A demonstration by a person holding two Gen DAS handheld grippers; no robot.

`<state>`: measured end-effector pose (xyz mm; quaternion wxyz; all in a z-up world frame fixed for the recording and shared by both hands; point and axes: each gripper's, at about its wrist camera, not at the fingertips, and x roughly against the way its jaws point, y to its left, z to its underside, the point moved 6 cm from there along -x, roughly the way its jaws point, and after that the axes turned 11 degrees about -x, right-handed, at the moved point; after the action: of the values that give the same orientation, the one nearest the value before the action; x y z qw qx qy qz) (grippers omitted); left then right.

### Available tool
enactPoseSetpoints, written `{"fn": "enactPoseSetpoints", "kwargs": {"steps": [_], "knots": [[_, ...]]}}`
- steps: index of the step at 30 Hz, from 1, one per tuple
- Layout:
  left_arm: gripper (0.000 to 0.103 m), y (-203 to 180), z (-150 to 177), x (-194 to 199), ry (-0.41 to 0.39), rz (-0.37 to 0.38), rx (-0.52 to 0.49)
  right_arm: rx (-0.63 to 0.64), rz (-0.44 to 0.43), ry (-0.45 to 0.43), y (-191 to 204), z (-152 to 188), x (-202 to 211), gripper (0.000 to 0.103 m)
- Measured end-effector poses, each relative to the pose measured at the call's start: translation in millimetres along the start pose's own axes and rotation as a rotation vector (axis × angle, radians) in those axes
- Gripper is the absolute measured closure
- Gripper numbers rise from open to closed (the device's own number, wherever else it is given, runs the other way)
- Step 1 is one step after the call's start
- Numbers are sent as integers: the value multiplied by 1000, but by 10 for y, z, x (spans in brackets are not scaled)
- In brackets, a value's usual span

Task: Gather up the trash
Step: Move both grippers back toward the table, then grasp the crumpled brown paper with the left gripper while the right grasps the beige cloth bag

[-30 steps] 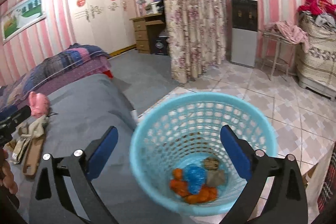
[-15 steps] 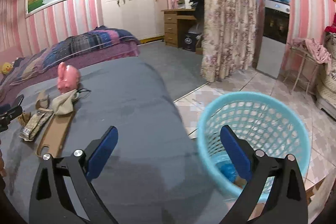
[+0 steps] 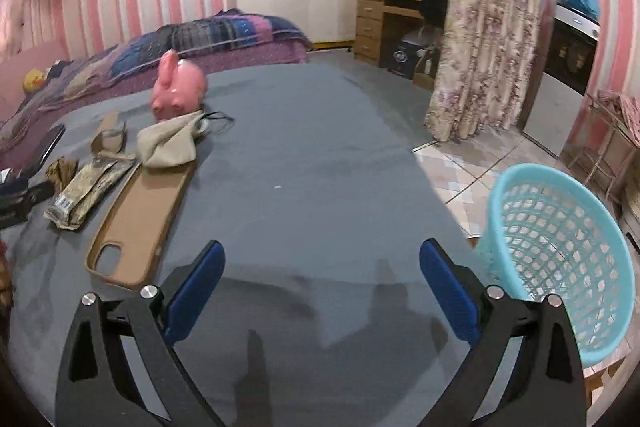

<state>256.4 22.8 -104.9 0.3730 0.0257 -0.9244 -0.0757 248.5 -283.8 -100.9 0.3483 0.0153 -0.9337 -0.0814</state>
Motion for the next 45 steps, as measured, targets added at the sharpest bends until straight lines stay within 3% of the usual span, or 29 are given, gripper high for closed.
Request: {"fn": "enactPoseSetpoints", "kwargs": {"steps": [2, 4, 5, 8, 14, 21, 25, 27, 28, 32, 38, 45], "knots": [[16, 72, -53, -104, 7, 38, 25, 11, -14, 7, 89, -15, -40, 7], [31, 78, -73, -227, 50, 55, 19, 18, -29, 16, 200, -31, -97, 7], [43, 71, -69, -282, 72, 73, 11, 20, -36, 19, 243, -42, -118, 7], [65, 60, -71, -325, 79, 97, 1, 28, -66, 21, 453, -139, -233, 7], [66, 220, -83, -144, 8, 3, -48, 40, -128, 35, 854, -359, -495, 7], [66, 580, -114, -48, 1, -39, -8, 67, -162, 124, 1254, -494, -918, 10], [66, 629, -106, 32, -16, -43, -4, 179, -134, 159, 1447, -365, -1024, 53], [66, 628, -116, 69, -26, -47, -6, 209, -128, 133, 1469, -348, -983, 59], [66, 625, -124, 78, -29, -47, -6, 216, -132, 119, 1474, -355, -944, 74], [66, 587, -178, 155, -51, -53, -6, 190, -147, 56, 1386, -452, -769, 81], [66, 462, -315, 299, -90, -57, -14, 127, -154, -11, 1024, -550, -339, 81], [66, 2, -504, 412, -134, 3, -48, 57, -52, -38, 228, -484, 218, 81]]}}
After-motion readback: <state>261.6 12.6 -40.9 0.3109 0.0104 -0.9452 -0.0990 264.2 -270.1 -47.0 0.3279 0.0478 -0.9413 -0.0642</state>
